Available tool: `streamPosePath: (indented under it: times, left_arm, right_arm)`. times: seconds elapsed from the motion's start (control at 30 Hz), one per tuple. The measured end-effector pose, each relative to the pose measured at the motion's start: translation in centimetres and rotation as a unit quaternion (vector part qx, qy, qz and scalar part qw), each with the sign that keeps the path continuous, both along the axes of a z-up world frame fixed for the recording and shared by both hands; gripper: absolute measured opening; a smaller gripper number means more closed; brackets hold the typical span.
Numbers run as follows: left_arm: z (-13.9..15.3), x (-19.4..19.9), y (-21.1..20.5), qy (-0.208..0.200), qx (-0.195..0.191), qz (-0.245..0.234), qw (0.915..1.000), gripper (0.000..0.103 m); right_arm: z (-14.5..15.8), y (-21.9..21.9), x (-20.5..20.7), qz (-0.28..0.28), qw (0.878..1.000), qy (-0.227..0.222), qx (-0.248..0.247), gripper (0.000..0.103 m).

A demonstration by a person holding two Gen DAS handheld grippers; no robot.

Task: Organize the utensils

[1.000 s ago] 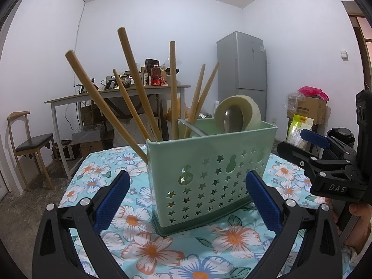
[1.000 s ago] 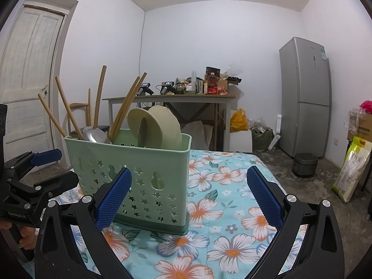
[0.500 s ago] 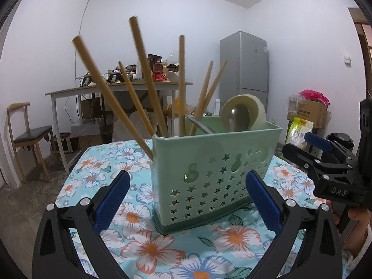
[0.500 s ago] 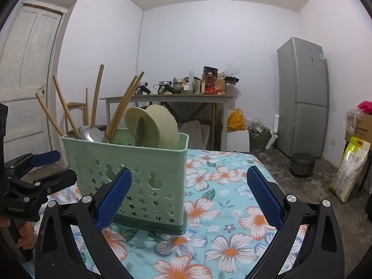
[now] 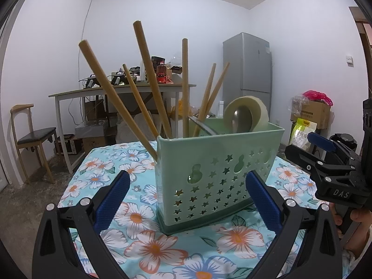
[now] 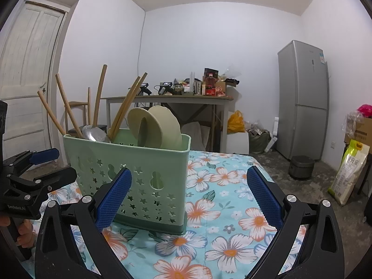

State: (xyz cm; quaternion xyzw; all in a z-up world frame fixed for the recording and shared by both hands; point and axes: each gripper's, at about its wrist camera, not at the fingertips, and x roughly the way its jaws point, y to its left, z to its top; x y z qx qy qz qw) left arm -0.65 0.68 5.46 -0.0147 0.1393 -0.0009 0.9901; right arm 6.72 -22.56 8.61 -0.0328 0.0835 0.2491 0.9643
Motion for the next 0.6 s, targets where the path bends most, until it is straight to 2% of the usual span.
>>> streamPosePath:
  times: [0.23,0.47,0.6]
  left_arm:
    - [-0.09,-0.29,-0.41,-0.003,0.009,0.010,0.9999,0.098]
    - [-0.08,0.06,-0.13,0.006,0.001,0.016,0.9999,0.098]
    - [-0.01,-0.12,-0.23,-0.003,0.004,0.016,0.9999,0.098]
  right_arm:
    - [-0.01,-0.06,-0.17,0.000,1.000,-0.002,0.001,0.095]
    - [-0.12,-0.03,-0.21,0.012,1.000,0.002,0.000,0.095]
    - [0.04,0.01,-0.75,0.009,1.000,-0.009,-0.001,0.095]
